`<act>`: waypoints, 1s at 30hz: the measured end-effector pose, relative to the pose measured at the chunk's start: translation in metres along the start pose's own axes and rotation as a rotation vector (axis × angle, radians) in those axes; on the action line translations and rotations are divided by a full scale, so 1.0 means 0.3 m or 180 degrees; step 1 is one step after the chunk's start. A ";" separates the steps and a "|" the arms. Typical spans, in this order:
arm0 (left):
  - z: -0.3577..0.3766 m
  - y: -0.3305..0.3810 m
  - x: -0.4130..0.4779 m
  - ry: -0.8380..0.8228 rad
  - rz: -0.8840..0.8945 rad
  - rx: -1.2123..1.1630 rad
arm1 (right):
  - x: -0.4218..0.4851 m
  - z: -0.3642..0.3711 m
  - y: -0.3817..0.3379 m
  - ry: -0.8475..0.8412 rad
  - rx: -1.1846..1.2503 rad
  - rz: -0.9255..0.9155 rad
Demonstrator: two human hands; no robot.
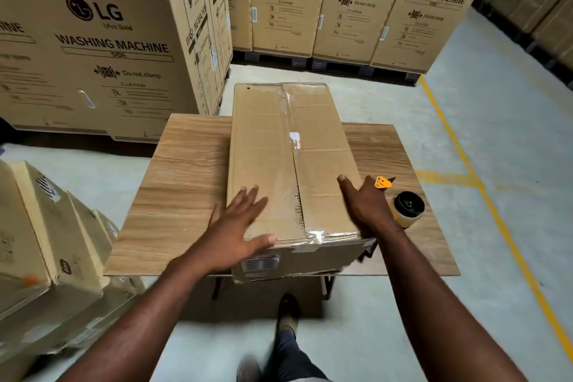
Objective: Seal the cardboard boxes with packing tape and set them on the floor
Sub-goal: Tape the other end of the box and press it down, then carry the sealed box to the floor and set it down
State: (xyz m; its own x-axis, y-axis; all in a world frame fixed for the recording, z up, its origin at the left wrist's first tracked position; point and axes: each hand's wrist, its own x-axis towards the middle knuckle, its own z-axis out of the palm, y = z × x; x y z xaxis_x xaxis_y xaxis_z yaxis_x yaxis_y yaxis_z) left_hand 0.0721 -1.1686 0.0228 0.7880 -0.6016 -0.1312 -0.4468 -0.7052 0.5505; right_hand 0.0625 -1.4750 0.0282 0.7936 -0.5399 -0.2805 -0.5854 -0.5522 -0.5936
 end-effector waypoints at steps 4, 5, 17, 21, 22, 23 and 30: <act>-0.005 -0.033 0.044 0.0797 -0.0661 -0.1061 | -0.014 0.015 -0.005 -0.0175 0.0122 -0.0146; 0.000 -0.026 0.055 0.0970 -0.0798 -0.1211 | -0.025 0.022 -0.003 -0.0136 0.0134 -0.0184; -0.089 -0.118 0.292 0.0978 -0.1420 -0.2900 | 0.115 0.012 -0.056 -0.0198 0.0159 -0.0240; -0.140 -0.158 0.396 0.0934 -0.1569 -0.2840 | 0.226 0.002 -0.136 -0.0335 0.0372 -0.0146; -0.153 -0.152 0.416 0.0940 -0.1597 -0.2871 | 0.259 0.004 -0.146 -0.0388 0.0452 -0.0134; -0.160 -0.154 0.436 0.0950 -0.1619 -0.2928 | 0.286 0.004 -0.153 -0.0429 0.0565 -0.0130; -0.166 -0.148 0.497 0.0838 -0.1658 -0.3441 | 0.376 0.001 -0.130 -0.1067 0.1589 0.0051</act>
State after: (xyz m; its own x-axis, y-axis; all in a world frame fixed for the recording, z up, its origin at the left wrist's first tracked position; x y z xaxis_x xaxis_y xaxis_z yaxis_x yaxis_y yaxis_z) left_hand 0.2305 -1.2082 0.0200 0.8847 -0.1587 -0.4383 0.4292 -0.0893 0.8988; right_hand 0.1749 -1.5143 0.0196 0.8418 -0.2710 -0.4669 -0.5137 -0.1366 -0.8470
